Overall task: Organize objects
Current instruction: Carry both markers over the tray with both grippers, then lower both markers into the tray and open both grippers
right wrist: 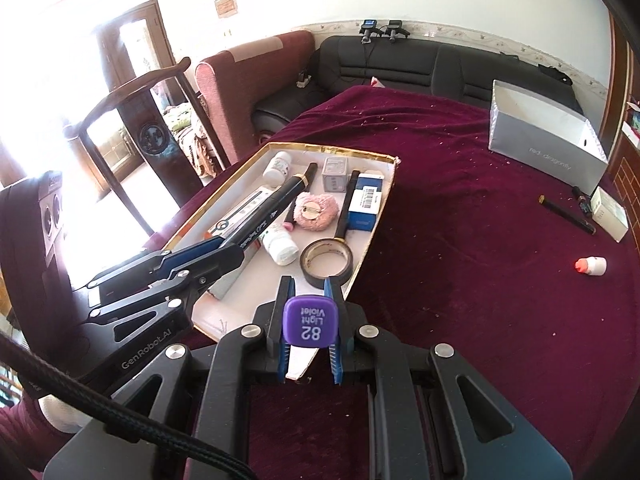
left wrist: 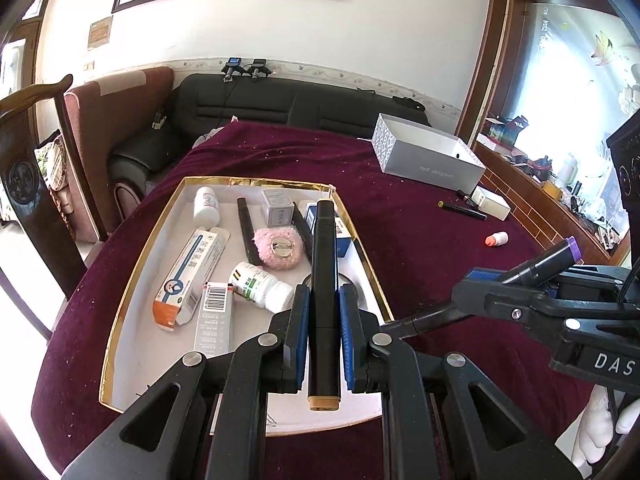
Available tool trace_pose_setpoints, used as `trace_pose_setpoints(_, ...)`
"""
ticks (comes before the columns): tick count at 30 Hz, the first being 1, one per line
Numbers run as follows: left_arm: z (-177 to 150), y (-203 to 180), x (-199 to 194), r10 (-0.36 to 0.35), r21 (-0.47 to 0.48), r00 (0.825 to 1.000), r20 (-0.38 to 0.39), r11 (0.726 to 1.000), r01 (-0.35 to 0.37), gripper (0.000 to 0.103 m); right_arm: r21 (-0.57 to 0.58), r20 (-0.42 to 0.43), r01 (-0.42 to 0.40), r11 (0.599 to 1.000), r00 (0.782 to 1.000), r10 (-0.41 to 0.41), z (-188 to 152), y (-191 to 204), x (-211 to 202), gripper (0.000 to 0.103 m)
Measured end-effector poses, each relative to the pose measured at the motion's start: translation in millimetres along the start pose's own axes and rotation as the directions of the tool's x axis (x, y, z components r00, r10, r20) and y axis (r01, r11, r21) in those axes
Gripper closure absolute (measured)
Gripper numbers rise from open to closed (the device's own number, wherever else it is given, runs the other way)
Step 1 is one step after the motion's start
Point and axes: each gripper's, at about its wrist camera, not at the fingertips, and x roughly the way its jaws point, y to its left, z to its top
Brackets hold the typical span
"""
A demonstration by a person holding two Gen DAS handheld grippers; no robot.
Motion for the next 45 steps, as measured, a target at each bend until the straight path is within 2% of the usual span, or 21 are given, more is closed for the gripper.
trace_pose_setpoints(11,-8.1,20.1,19.7,-0.007,-0.071,0.998,-0.060,0.997,0.002,0.091,0.039,-0.099,-0.043,0.998,0.994,0.047,5.9,0.7,39.4,0.090)
trace_pose_setpoints(26,-21.9,41.0,48.0,0.001,-0.120,0.990,-0.138,0.993,-0.017,0.091,0.028,-0.164,-0.029,0.999,0.986,0.033,30.8,8.8,91.7,0.090)
trace_pose_setpoints(32,-28.4,44.0,62.1,-0.025,-0.142,0.982,-0.185,0.990,-0.001,0.091,0.051,-0.192,-0.036,0.998,0.980,0.045,40.8,5.9,113.4,0.090)
trace_pose_setpoints(40,-27.6,65.7,59.7,-0.015,-0.237,0.985,-0.173,0.971,-0.027,0.091,0.098,-0.262,-0.070,0.993,0.960,0.094,43.0,3.8,150.7,0.090)
trace_pose_setpoints(45,-28.6,73.7,57.1,-0.008,-0.274,0.985,-0.172,0.961,-0.040,0.091,0.090,-0.266,-0.089,0.992,0.958,0.110,46.8,8.5,154.1,0.090)
